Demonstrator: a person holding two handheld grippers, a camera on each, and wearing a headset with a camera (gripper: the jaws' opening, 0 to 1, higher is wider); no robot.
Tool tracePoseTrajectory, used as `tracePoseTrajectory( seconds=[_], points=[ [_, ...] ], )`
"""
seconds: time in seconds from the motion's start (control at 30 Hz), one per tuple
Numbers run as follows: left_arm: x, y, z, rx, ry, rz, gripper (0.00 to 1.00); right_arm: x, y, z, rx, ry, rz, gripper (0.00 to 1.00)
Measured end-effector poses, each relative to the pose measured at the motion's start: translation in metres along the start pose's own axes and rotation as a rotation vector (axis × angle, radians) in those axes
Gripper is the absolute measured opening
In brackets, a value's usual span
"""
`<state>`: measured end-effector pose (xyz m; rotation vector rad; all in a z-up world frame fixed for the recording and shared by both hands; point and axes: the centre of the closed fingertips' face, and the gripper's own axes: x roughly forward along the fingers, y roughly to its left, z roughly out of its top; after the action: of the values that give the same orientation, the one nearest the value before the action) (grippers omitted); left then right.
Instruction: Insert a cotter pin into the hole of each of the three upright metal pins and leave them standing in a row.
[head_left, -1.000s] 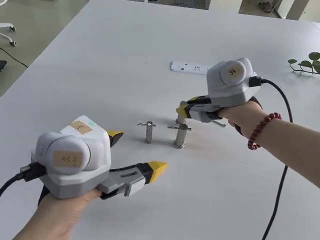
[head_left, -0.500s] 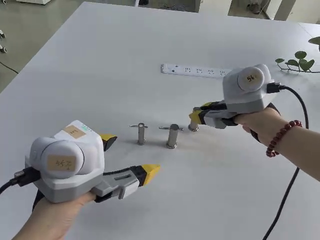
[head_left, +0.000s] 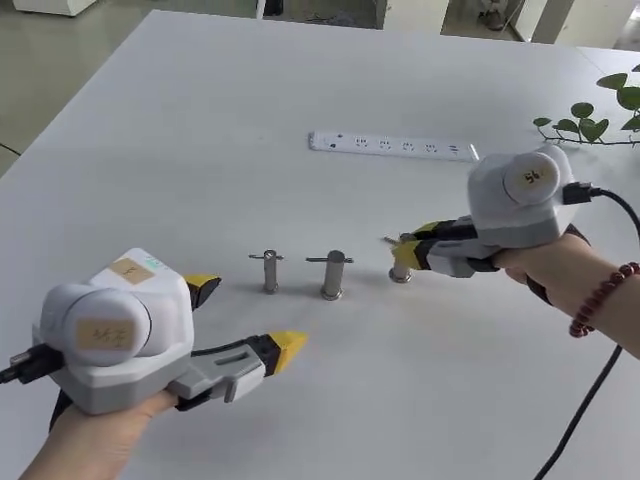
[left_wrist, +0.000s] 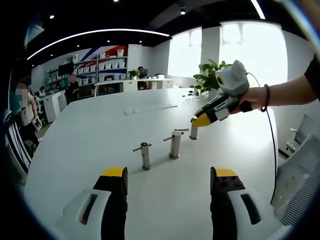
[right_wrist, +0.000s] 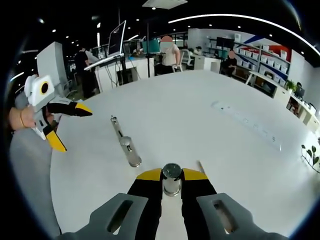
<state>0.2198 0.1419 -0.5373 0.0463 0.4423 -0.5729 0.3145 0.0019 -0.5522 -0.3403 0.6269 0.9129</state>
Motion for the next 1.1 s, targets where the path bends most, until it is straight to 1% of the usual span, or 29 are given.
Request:
tracePoseTrajectory(
  seconds=[0.03,0.13,0.47,0.53,0.67,0.77,0.83,1.03,1.1],
  points=[
    [0.000,0.000,0.000,0.000,0.000,0.000,0.66,0.000,0.002,-0.001,0.016,-0.002,0.010,0.08],
    [0.000,-0.001,0.000,0.003,0.001,-0.002,0.66,0.000,0.007,-0.004,0.024,-0.006,0.018,0.08],
    [-0.002,-0.001,0.000,0.005,-0.002,-0.002,0.66,0.000,0.031,-0.006,-0.012,-0.008,0.067,0.08],
    [-0.002,-0.002,0.001,0.006,-0.003,-0.002,0.66,0.001,0.036,-0.005,-0.030,-0.005,0.074,0.08],
    [-0.002,-0.001,0.001,0.006,-0.006,-0.001,0.66,0.003,0.046,-0.004,-0.028,-0.013,0.096,0.08],
    [-0.003,-0.001,0.002,0.008,-0.009,0.002,0.66,0.006,0.054,-0.002,-0.042,-0.016,0.109,0.08],
    [-0.004,-0.001,0.002,0.006,-0.010,0.004,0.66,0.007,0.054,-0.003,-0.043,-0.019,0.118,0.08],
    [-0.005,0.000,0.002,0.006,-0.010,0.010,0.66,0.012,0.071,0.000,-0.065,-0.018,0.139,0.08],
    [-0.006,0.000,0.003,0.007,-0.010,0.011,0.66,0.013,0.074,0.001,-0.064,-0.021,0.145,0.08]
  ],
)
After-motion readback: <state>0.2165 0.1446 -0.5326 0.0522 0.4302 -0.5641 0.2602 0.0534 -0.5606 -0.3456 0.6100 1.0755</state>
